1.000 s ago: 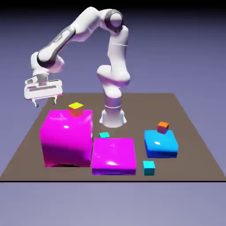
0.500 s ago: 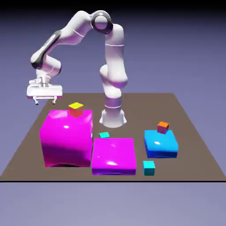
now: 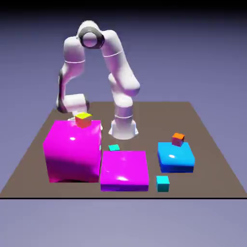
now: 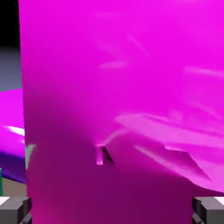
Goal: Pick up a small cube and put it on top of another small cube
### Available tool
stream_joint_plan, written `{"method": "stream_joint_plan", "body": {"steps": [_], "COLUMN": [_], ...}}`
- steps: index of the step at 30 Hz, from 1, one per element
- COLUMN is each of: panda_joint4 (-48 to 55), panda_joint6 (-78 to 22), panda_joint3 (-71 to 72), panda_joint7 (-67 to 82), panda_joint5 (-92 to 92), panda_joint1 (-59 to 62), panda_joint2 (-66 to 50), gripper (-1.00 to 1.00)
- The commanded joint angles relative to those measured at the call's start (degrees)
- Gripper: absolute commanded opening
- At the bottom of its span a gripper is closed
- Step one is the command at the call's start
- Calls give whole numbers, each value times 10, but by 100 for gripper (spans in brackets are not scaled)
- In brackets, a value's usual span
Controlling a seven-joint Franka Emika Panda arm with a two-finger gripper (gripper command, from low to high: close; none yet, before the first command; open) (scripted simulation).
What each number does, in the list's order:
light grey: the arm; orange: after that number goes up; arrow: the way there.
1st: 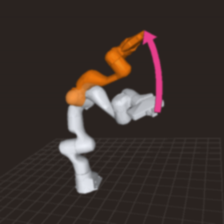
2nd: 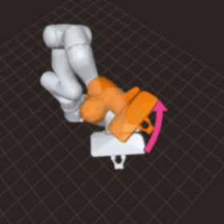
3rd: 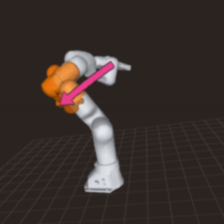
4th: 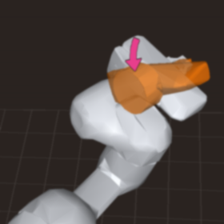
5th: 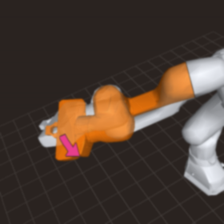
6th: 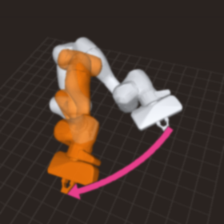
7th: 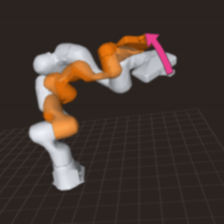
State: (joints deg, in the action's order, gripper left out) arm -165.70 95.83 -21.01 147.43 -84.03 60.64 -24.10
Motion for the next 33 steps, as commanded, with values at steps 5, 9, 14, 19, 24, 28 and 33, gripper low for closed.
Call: {"method": "stream_joint_plan", "body": {"steps": [5,9,14,19,24,28,33], "panda_joint4": [-65,-81,-76,-70,-64,-61,-65], "panda_joint6": [-46,-75,-141,-208,-275,-314,-261], "panda_joint3": [5,2,-18,-37,-57,-68,-53], "panda_joint7": [125,126,107,87,67,55,71], "panda_joint5": [-72,-110,-184,-258,-331,-375,-316], "panda_joint1": [-19,-75,-178,-282,-386,-448,-365], "panda_joint2": [-80,-111,-151,-190,-229,-252,-221], "gripper": [0,0,0,0,0,-100,-100]}}
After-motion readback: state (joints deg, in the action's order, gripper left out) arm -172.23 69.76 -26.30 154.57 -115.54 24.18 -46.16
